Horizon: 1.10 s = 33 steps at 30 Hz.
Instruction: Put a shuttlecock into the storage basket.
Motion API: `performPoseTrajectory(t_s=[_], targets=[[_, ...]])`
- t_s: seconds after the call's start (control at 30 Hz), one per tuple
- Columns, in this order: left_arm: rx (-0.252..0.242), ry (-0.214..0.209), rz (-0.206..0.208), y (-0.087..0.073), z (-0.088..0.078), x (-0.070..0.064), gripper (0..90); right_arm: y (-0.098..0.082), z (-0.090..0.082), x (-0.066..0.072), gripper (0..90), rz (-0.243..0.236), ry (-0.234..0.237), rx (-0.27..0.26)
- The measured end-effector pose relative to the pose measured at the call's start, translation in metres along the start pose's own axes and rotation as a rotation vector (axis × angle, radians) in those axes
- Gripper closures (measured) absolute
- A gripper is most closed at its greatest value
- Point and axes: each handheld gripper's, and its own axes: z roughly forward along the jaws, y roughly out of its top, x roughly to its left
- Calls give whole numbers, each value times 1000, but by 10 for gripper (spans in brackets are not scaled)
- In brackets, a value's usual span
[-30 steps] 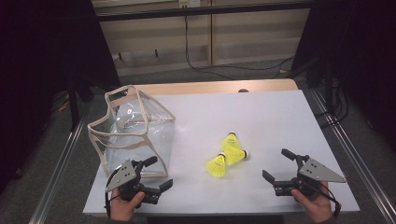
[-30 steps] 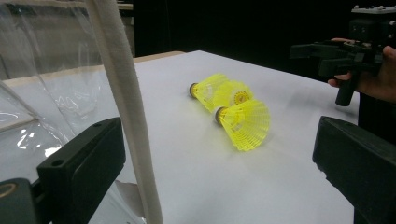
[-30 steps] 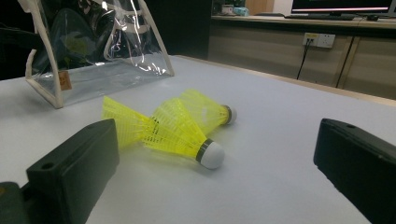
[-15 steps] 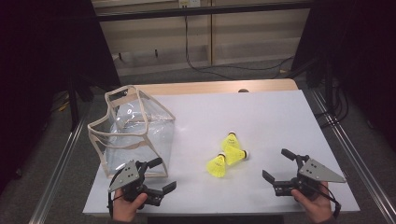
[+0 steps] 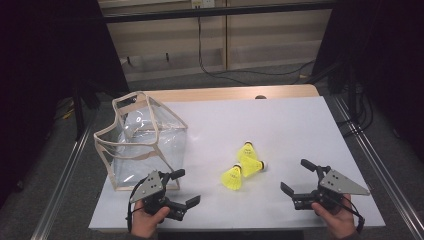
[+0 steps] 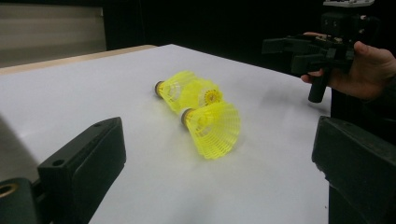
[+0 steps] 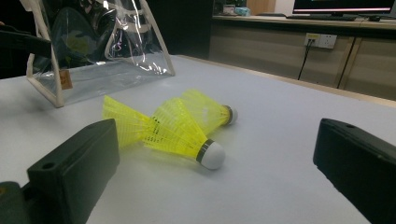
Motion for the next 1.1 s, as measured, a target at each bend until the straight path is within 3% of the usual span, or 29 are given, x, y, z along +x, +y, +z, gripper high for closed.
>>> performPoseTrajectory(t_s=[0.2,0.33,0.57,0.8,1.1], targets=[[12,-4,1,1,10,-2,23,0,0,0,2,-1,1,-1],[26,29,-15,2,18,-3,22,0,1,-1,2,1,-2,-1],[48,35,-11,2,27,-5,22,0,3,-1,2,-1,0,2],[71,77,-13,2,35,-10,7,1,5,0,3,-4,2,-3],[89,47,-8,3,43,-15,23,1,6,-1,4,-5,4,1]])
